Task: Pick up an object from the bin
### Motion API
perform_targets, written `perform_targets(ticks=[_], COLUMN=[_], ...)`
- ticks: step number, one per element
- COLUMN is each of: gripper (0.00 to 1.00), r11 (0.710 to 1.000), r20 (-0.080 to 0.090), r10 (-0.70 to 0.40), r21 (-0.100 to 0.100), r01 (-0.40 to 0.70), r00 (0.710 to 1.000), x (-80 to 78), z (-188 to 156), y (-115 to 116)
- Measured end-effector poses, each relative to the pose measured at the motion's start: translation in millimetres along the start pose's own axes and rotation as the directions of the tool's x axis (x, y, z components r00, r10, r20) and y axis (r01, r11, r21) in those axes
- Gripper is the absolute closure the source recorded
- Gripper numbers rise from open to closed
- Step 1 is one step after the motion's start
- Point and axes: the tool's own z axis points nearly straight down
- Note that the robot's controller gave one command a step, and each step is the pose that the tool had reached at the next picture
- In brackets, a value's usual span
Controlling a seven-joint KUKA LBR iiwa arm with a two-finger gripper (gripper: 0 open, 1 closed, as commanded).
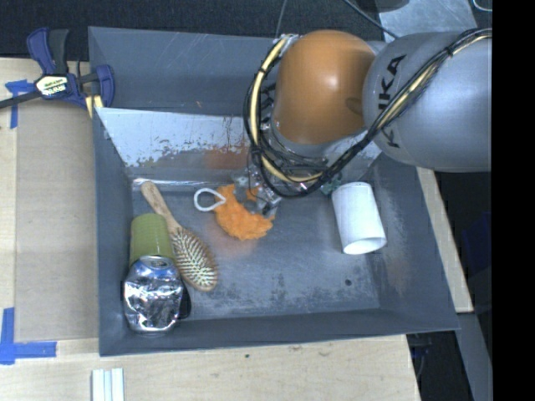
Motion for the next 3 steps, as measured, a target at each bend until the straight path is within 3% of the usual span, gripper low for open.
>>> perform_targets(ticks=[1, 2, 3], gripper=[1.0, 1.0, 1.0], r11=[0.99, 0.971, 0.999], r20=[0.0, 0.014, 0.022], r10=[0.14, 0.238, 0.032], r21=[-0.003, -0.002, 0.001], r01=[-0.14, -0.238, -0.032], r00=[0.99, 0.971, 0.999], x=[-2.4, -35.5, -56.4], z=[53.9, -29.9, -55.7], y=[26.4, 14.6, 66.8])
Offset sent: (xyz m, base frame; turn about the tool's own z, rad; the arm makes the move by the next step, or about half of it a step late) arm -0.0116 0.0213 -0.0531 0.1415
